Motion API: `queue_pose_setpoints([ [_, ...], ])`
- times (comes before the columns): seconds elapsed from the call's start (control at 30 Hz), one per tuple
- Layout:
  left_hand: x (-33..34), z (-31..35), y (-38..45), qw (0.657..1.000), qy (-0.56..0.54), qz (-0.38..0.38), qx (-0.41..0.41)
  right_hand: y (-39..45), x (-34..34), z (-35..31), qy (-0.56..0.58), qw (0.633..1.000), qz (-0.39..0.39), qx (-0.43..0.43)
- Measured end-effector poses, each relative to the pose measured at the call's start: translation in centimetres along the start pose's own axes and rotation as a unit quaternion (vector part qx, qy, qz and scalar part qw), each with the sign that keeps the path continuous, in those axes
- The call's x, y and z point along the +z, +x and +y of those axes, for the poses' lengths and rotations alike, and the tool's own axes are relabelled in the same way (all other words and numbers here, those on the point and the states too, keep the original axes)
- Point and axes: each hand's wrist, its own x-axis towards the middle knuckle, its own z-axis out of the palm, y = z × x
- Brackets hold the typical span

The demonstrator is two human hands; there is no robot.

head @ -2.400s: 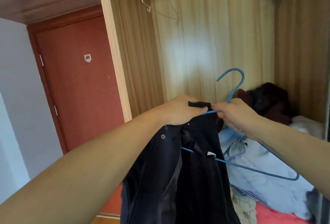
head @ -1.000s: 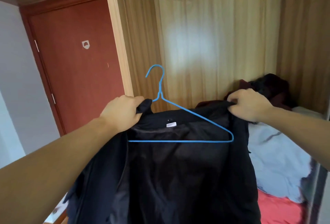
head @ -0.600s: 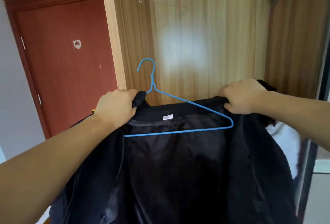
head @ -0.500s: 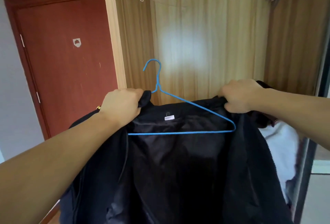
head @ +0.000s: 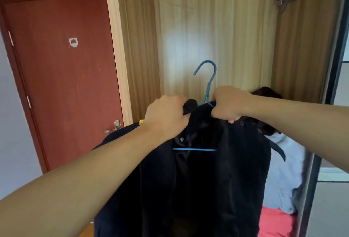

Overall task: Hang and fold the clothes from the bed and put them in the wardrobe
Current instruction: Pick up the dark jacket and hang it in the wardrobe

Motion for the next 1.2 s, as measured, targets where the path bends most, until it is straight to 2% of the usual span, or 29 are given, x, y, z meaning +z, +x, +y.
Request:
queue_pose_setpoints([
  [0.1, 0.7, -1.3, 0.1, 0.993, -0.105, 0.000, -0.049, -0.2, -0.5, -0.3, 0.186, 0.982, -0.017, 0.031],
  [0.17, 0.7, -2.2, 0.2, 0.982, -0.174, 0.010, -0.078, -0.7, -0.9, -0.8, 0.228, 0.973, -0.025, 0.002],
  [0.2, 0.6, -2.5, 0.2, 0.975, -0.202, 0.023, -0.086, -0.9, -1.3, -1.1, 0.210, 0.977, -0.036, -0.030],
  [0.27, 0.1, -3.2, 0.1, 0.964, -0.247, 0.048, -0.091, -1.5, -2.3, -1.5, 0.100, 0.989, -0.054, -0.093],
  [0.37, -0.9, -4.2, -0.2, 0.949, -0.294, 0.071, -0.094, -2.1, -4.7, -0.5, -0.094, 0.983, 0.014, -0.158],
  [0.43, -1.4, -4.5, -0.2, 0.947, -0.297, 0.087, -0.079, -2.2, -5.4, 0.4, -0.138, 0.975, 0.045, -0.171],
  [0.53, -1.7, -4.4, 0.2, 0.951, -0.285, 0.105, -0.052, -2.3, -4.7, 1.6, -0.054, 0.985, -0.035, -0.161],
  [0.63, -1.7, -4.4, 0.4, 0.951, -0.296, 0.076, -0.052, -2.7, -3.0, 2.6, 0.077, 0.982, -0.025, -0.170],
  [0.73, -1.8, -5.7, 0.8, 0.938, -0.306, 0.061, -0.148, -3.5, -1.8, 3.8, 0.165, 0.977, 0.020, -0.132],
  [0.83, -1.8, -7.6, 1.0, 0.930, -0.280, 0.020, -0.236, -3.7, -1.1, 5.5, 0.236, 0.969, 0.027, -0.073],
  [1.03, -2.1, -7.0, 2.0, 0.882, -0.369, 0.011, -0.293, -5.0, -1.2, 5.9, 0.261, 0.965, 0.005, -0.038],
  [1.2, -2.3, -2.7, 3.9, 0.883, -0.401, -0.027, -0.240, -5.8, -0.7, 5.1, 0.273, 0.961, -0.007, -0.037],
])
